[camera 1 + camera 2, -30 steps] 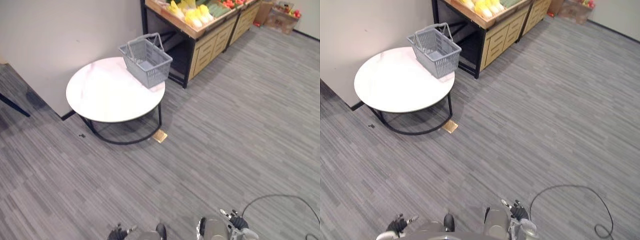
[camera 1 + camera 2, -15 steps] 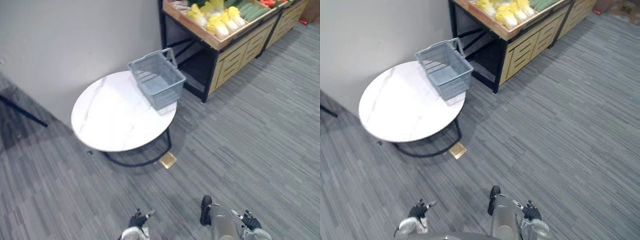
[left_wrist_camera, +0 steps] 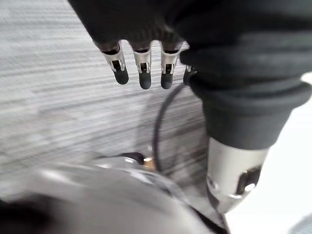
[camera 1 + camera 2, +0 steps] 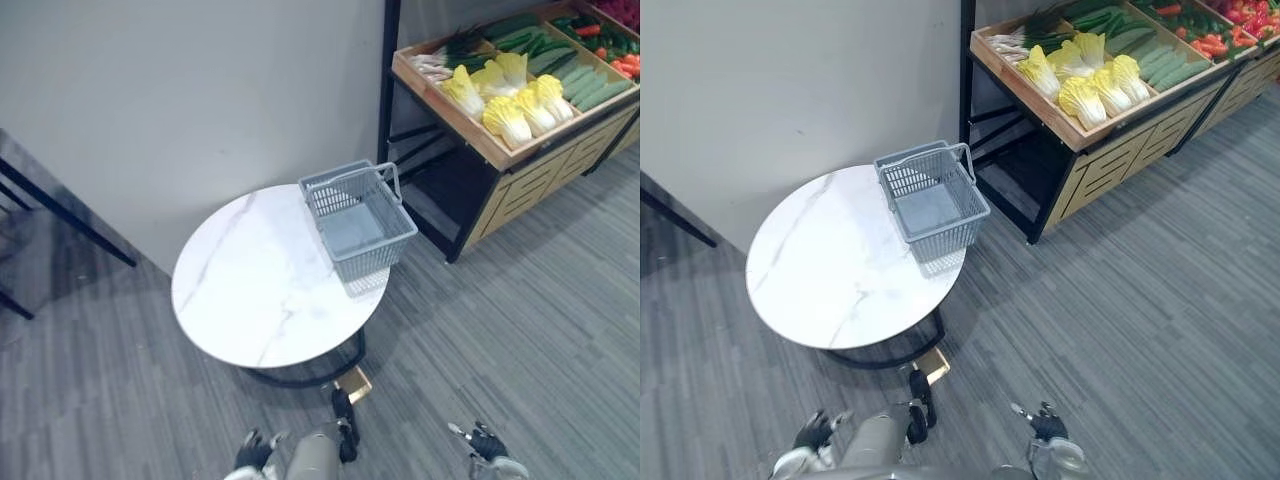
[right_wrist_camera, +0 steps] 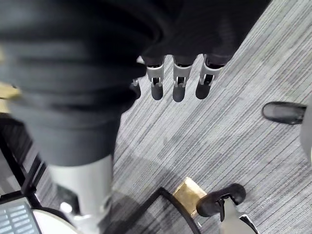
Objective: Pick vegetable in the basket
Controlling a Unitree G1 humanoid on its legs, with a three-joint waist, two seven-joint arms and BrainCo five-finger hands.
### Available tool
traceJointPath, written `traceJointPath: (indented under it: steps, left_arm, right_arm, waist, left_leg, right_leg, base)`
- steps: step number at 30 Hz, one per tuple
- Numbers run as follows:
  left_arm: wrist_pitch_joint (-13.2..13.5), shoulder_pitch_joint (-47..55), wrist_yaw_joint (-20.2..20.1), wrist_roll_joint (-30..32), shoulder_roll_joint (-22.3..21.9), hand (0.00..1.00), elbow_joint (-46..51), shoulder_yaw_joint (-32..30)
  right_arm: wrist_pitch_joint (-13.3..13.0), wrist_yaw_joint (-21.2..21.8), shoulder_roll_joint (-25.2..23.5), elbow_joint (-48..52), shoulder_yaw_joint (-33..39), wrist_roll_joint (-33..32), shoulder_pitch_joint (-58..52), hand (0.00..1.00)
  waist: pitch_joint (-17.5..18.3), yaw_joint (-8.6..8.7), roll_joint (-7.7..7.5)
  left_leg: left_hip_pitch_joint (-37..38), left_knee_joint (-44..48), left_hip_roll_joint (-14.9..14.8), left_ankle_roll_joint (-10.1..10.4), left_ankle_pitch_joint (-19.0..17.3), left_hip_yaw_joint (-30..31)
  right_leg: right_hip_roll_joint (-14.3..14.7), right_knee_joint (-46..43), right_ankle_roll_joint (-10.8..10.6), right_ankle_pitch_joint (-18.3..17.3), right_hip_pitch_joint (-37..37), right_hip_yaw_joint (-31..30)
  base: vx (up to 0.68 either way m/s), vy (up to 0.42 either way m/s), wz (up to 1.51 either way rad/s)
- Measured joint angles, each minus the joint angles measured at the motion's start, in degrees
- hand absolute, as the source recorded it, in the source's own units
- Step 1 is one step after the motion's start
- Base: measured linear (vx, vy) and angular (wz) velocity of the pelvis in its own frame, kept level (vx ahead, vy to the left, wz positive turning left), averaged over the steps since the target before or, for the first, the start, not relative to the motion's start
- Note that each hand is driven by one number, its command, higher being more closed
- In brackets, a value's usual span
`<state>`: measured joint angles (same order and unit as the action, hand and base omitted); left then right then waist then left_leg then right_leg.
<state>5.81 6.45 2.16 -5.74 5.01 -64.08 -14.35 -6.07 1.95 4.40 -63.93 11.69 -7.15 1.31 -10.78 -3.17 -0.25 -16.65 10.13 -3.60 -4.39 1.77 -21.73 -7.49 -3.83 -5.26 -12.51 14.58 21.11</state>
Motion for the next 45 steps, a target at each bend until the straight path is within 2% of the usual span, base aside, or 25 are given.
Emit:
traceJointPath:
  steps: [2,3,4,5,6,8,10,12,13,14,16,17,18,19,20,21,23,25,29,31,35,37,39,41,45]
  left_arm:
    - [-0.9,1.1,0.0,0.3,0.9,0.00,-1.4,-0.8]
    - [-1.3,1.8,0.1,0.3,0.9,0.00,-2.1,-0.8]
    - [-1.5,2.7,0.2,0.3,0.9,0.00,-2.0,-0.7]
    - [-1.6,2.9,0.3,0.3,1.0,0.00,-2.0,-0.6]
    - [-1.7,3.3,0.5,0.3,1.4,0.00,-2.0,0.3]
    - [-1.5,3.2,0.9,0.2,1.4,0.00,-0.9,1.2]
    - [-1.2,1.7,1.3,-0.4,1.4,0.00,1.1,1.4]
    - [-0.7,0.7,1.5,-0.7,1.2,0.00,2.0,2.2]
    - [-0.7,0.3,1.6,-0.8,1.1,0.00,2.6,2.9]
    - [-0.3,0.0,1.7,-0.8,1.2,0.00,2.5,3.3]
    - [-0.2,0.0,2.1,-0.8,1.4,0.00,2.5,3.8]
    - [0.0,0.1,2.3,-0.8,1.6,0.00,2.4,4.6]
    - [0.1,0.2,2.4,-0.8,1.8,0.00,2.4,4.8]
    - [0.3,0.7,2.5,-0.8,2.6,0.00,2.2,5.2]
    - [0.3,0.7,2.6,-0.8,3.6,0.00,0.9,5.4]
    - [0.2,0.3,2.7,-0.8,3.1,0.00,-0.2,5.4]
    - [0.2,0.8,2.5,-0.8,0.4,0.00,-2.2,5.0]
    - [0.2,1.2,2.4,-0.9,-0.3,0.00,-2.3,4.2]
    - [0.2,1.3,1.8,-0.8,-0.3,0.00,-2.1,4.0]
    - [0.2,1.6,1.9,-0.8,-0.2,0.00,-2.1,5.0]
    - [0.2,1.7,1.9,-0.8,0.1,0.00,-1.9,5.6]
    - [0.2,2.2,2.0,-0.8,0.7,0.00,-1.9,6.2]
    - [0.2,2.8,2.0,-0.7,1.5,0.00,-1.9,7.0]
    - [0.3,2.8,1.9,-0.3,1.9,0.00,-1.6,8.9]
    - [0.3,2.6,1.8,-0.2,2.3,0.00,-1.5,11.8]
  right_arm:
    - [-0.5,0.1,0.0,0.1,-1.1,0.7,0.3,0.00]
    - [-0.5,0.2,0.1,0.1,-1.6,1.1,0.9,0.00]
    - [-0.7,0.4,0.1,0.2,-3.4,1.7,1.8,0.00]
    - [-0.9,0.7,-0.2,0.3,-4.0,2.1,2.0,0.00]
    - [-1.2,1.1,-0.4,0.6,-5.2,2.2,1.5,0.00]
    - [-1.4,1.2,-0.7,1.3,-7.1,2.2,0.4,0.00]
    - [-1.7,1.2,-0.5,2.3,-7.7,2.2,-0.4,0.00]
    - [-1.7,1.2,-0.2,2.3,-7.5,2.2,-0.4,0.00]
    - [-1.7,1.2,-0.2,2.2,-7.4,2.2,-0.7,0.00]
    - [-1.7,1.2,-0.2,2.2,-7.0,2.2,-1.1,0.00]
    - [-1.7,1.1,-0.4,2.2,-5.7,2.1,-1.4,0.00]
    - [-1.6,1.0,-0.4,1.4,-4.6,2.1,-1.8,0.00]
    - [-1.7,0.9,-0.4,1.2,-4.5,2.1,-1.9,0.00]
    - [-1.6,0.9,-0.7,0.8,-4.2,2.0,-2.3,0.00]
    - [-1.5,0.9,-0.9,-0.3,-4.1,2.0,-3.0,0.00]
    - [-1.4,1.0,-0.5,-0.8,-4.0,2.0,-2.8,0.00]
    - [-1.4,0.8,2.2,-1.3,-2.9,1.6,-3.0,0.00]
    - [-1.4,0.9,3.2,-1.4,-3.0,1.5,-3.2,0.00]
    - [-1.6,0.9,4.8,-1.3,-3.1,0.3,-3.2,0.00]
    - [-1.6,0.6,5.8,-1.2,-2.9,0.0,-3.4,0.00]
    - [-1.6,-0.8,6.0,0.2,-0.3,-0.5,-3.6,0.00]
    - [-1.7,-2.0,6.3,2.4,1.7,0.4,-2.1,0.00]
    - [-1.7,-3.2,8.1,5.8,1.8,3.5,-1.2,0.00]
    - [-1.6,-5.6,13.9,10.5,1.3,14.3,0.4,0.00]
    - [-1.4,-8.0,21.1,19.2,-1.3,23.3,3.6,0.00]
  waist:
    - [0.7,-0.21,-1.97]
    - [0.6,-0.34,-2.16]
    - [0.5,-0.32,-1.94]
    - [0.4,-0.10,-1.75]
    - [0.3,0.19,-1.20]
    - [0.3,1.23,-0.90]
    - [0.4,1.71,-1.27]
    - [0.4,1.90,-1.23]
    - [0.4,2.24,-1.25]
    - [0.5,2.20,-1.32]
    - [0.6,2.08,-1.52]
    - [0.8,1.93,-1.85]
    - [0.9,1.89,-2.00]
    - [1.7,1.64,-3.54]
    - [2.9,1.49,-4.96]
    - [3.2,1.39,-3.07]
    - [4.8,2.02,1.71]
    - [5.1,1.88,2.48]
    - [5.2,2.07,2.70]
    - [5.2,3.27,3.10]
    - [5.2,3.08,3.07]
    - [5.4,2.92,2.41]
    - [5.2,2.93,1.46]
    - [5.0,3.21,1.57]
    - [5.0,3.88,1.81]
  left_leg:
    - [1.1,0.2,2.2,-0.4,-2.0,-0.1]
    - [3.2,-0.1,2.9,-0.3,-3.7,0.1]
    - [6.5,-0.8,3.0,0.5,-5.6,0.0]
    - [8.6,-1.2,3.0,0.9,-6.5,0.4]
    - [13.0,-2.1,3.2,1.6,-7.6,1.4]
    - [18.9,-4.9,3.9,2.4,-8.2,3.0]
    - [22.6,-6.5,4.2,3.3,-8.3,5.9]
    - [23.0,-6.3,3.9,4.3,-8.5,8.5]
    - [23.0,-6.1,3.4,5.2,-9.0,10.5]
    - [23.0,-5.9,2.8,6.1,-9.6,12.3]
    - [22.7,-5.8,1.8,7.5,-10.3,15.2]
    - [22.6,-5.5,0.5,9.5,-11.0,17.2]
    - [22.6,-5.4,0.2,10.0,-11.1,17.5]
    - [22.4,-5.0,-0.5,12.1,-11.9,19.0]
    - [22.1,-5.1,-1.1,13.9,-12.4,20.3]
    - [21.9,-5.0,-3.0,14.9,-12.7,20.8]
    - [21.1,-6.7,-9.6,17.5,-10.2,20.6]
    - [21.4,-8.1,-11.6,18.9,-6.9,20.6]
    - [19.1,-8.4,-12.1,18.3,-2.9,20.4]
    - [18.0,-10.5,-11.9,17.6,-1.6,17.7]
    - [17.9,-13.2,-11.1,17.4,-1.9,14.7]
    - [17.7,-13.6,-9.6,16.2,-2.6,13.2]
    - [17.7,-13.5,-8.2,15.7,-2.9,12.1]
    - [17.5,-13.5,-6.6,15.3,-3.2,11.2]
    - [16.8,-13.5,-5.6,15.4,-3.1,11.0]
  right_leg:
    - [-3.1,-8.8,-0.2,0.5,-3.6,-3.0]
    - [-5.1,-18.3,-1.8,2.1,-6.5,-4.7]
    - [-7.1,-31.7,-6.6,6.5,-11.3,-7.1]
    - [-7.6,-38.6,-7.8,7.3,-13.7,-8.1]
    - [-8.8,-48.4,-7.4,7.0,-16.5,-7.6]
    - [-11.1,-54.0,-4.8,5.4,-19.1,-4.0]
    - [-12.9,-49.0,-2.1,3.8,-22.9,-0.5]
    - [-13.0,-41.2,-1.6,3.5,-24.5,-0.3]
    - [-12.5,-33.4,-1.6,3.6,-24.8,-1.8]
    - [-11.6,-25.1,-2.1,4.3,-24.9,-5.0]
    - [-10.8,-16.6,-2.1,6.2,-25.1,-11.3]
    - [-10.1,-13.4,-2.3,8.8,-25.2,-15.9]
    - [-9.9,-13.0,-2.3,9.5,-25.2,-16.4]
    - [-10.0,-11.1,-3.7,13.2,-24.4,-16.9]
    - [-10.1,-9.5,-5.8,11.0,-23.1,-15.4]
    - [-8.4,-8.3,-5.9,10.6,-22.3,-14.0]
    - [-1.9,-3.5,-2.9,11.7,-19.7,-9.4]
    - [0.2,-2.8,-1.6,11.2,-18.8,-8.0]
    - [1.2,-0.2,-0.5,11.6,-17.9,-5.0]
    - [1.0,1.5,-0.6,11.9,-17.3,-2.3]
    - [0.7,4.3,-1.7,13.6,-16.4,-0.9]
    - [-0.3,7.4,-2.3,16.3,-16.0,-2.1]
    - [-1.3,9.4,-2.6,18.1,-16.1,-3.2]
    - [-2.9,9.7,-3.3,18.7,-16.5,-4.4]
    - [-3.8,9.3,-3.6,18.9,-17.9,-4.8]
  base:
    - [0.52,0.191,0.27]
    - [0.60,0.211,0.03]
    - [0.58,0.191,-0.04]
    - [0.45,0.135,-0.03]
    - [0.43,0.098,0.30]
    - [0.42,0.063,0.52]
    - [0.40,-0.043,0.72]
    - [0.26,-0.099,0.75]
    - [0.35,-0.251,0.87]
    - [0.34,-0.286,0.82]
    - [0.29,-0.411,0.74]
    - [0.23,-0.403,0.67]
    - [0.21,-0.466,0.59]
    - [0.12,-0.452,0.53]
    - [0.17,-0.576,0.50]
    - [0.16,-0.541,0.44]
    - [0.22,-0.483,0.40]
    - [0.10,-0.311,0.25]
    - [-0.01,-0.192,0.35]
    - [-0.05,-0.020,0.62]
    - [-0.07,0.065,0.32]
    - [-0.06,0.089,-0.22]
    - [-0.05,0.072,-0.32]
    - [-0.04,0.068,-0.15]
    - [0.00,0.046,-0.04]
